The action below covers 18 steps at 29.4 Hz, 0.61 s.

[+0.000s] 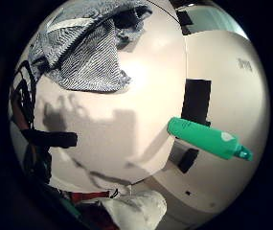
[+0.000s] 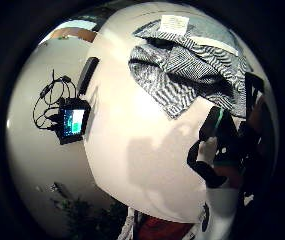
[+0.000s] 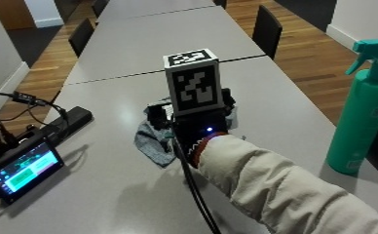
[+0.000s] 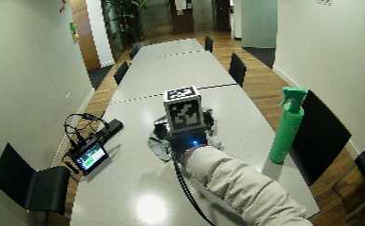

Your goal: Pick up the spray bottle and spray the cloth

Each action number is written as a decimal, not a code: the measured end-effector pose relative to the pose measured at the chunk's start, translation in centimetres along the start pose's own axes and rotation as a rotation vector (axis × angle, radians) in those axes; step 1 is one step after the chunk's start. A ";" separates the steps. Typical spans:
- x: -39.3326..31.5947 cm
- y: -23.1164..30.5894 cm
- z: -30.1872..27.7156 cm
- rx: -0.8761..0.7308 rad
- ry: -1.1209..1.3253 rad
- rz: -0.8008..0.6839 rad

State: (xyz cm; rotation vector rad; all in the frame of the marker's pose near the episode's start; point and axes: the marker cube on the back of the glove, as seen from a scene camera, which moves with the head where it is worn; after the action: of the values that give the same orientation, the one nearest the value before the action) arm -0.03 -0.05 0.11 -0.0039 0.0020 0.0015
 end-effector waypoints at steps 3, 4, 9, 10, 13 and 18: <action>0.0 -0.1 0.1 -0.006 0.002 0.002; 0.1 -0.2 0.2 -0.009 0.002 0.004; 0.3 -0.3 0.6 -0.026 -0.005 0.016; 0.3 -0.3 0.6 -0.028 -0.005 0.017; 0.2 -0.1 0.6 -0.029 -0.005 0.017; -0.2 -0.2 0.5 -0.018 -0.001 0.008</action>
State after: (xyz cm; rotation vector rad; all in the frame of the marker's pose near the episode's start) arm -0.28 -0.21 0.61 -0.0216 0.0014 0.0096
